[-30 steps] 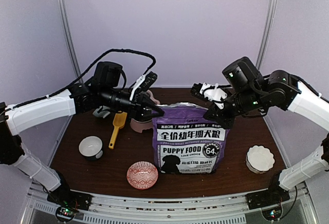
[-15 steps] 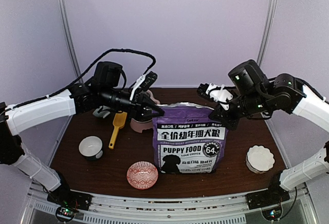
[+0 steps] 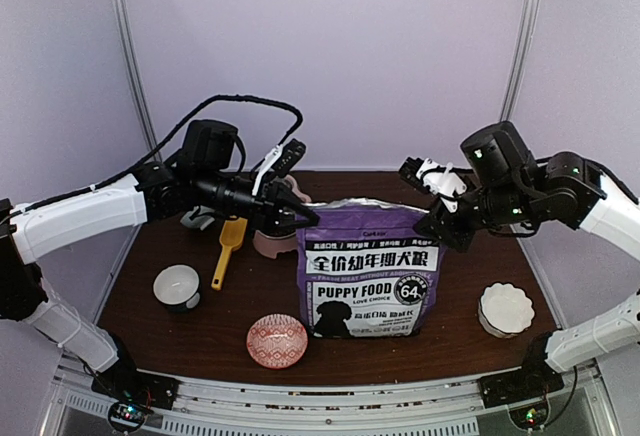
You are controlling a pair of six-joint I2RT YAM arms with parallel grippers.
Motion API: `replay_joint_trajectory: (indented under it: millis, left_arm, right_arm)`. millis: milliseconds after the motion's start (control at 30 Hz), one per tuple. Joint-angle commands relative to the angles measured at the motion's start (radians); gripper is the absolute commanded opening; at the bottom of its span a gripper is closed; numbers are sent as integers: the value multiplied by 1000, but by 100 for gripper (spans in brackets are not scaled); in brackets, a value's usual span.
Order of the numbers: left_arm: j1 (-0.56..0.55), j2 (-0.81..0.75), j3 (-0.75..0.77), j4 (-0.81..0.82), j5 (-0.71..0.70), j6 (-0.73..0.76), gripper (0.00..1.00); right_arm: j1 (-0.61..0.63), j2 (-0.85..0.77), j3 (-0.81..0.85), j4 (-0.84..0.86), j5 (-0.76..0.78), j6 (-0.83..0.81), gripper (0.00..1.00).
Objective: Serve the pet food
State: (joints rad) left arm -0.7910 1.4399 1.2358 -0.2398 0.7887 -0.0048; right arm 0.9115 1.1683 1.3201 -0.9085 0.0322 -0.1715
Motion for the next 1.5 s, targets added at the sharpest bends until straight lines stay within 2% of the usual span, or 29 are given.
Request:
replay_joint_trajectory:
  millis: [0, 200, 333, 467, 533, 633, 733, 867, 967, 1033, 1067, 1300, 1433, 1467]
  left_arm:
    - [13, -25, -1, 9, 19, 5, 0]
    - [17, -20, 3, 9, 5, -8, 0]
    - [28, -10, 9, 14, 17, -26, 0]
    - [35, 3, 20, 3, 17, -34, 0]
    - [36, 8, 22, 2, 24, -38, 0]
    - [35, 13, 24, 1, 26, -41, 0]
    - [36, 12, 24, -3, 23, -41, 0]
    - [38, 11, 25, -6, 21, -41, 0]
    - [39, 14, 25, -7, 27, -42, 0]
    - [39, 16, 26, -7, 30, -41, 0]
    - [40, 16, 27, -7, 32, -41, 0]
    - [45, 23, 27, -3, 43, -48, 0]
    - [45, 27, 28, -3, 51, -49, 0]
    - [45, 28, 28, -3, 52, -49, 0]
  right_arm:
    - [-66, -58, -53, -2, 46, 50, 40]
    - [-147, -207, -193, 173, -216, 84, 67]
    - [-211, -285, -280, 305, -405, 121, 72]
    - [-236, -291, -302, 345, -470, 125, 73]
    - [-239, -276, -297, 347, -490, 115, 69]
    - [-241, -247, -280, 343, -517, 101, 55]
    - [-241, -226, -265, 333, -532, 90, 45]
    - [-241, -220, -259, 318, -521, 80, 25]
    - [-242, -229, -259, 313, -515, 79, 14]
    - [-243, -236, -256, 304, -508, 76, 2]
    - [-243, -240, -256, 301, -506, 74, 0]
    - [-244, -253, -248, 285, -513, 66, 0]
    - [-244, -243, -228, 273, -527, 69, 22]
    - [-244, -243, -224, 267, -523, 66, 25]
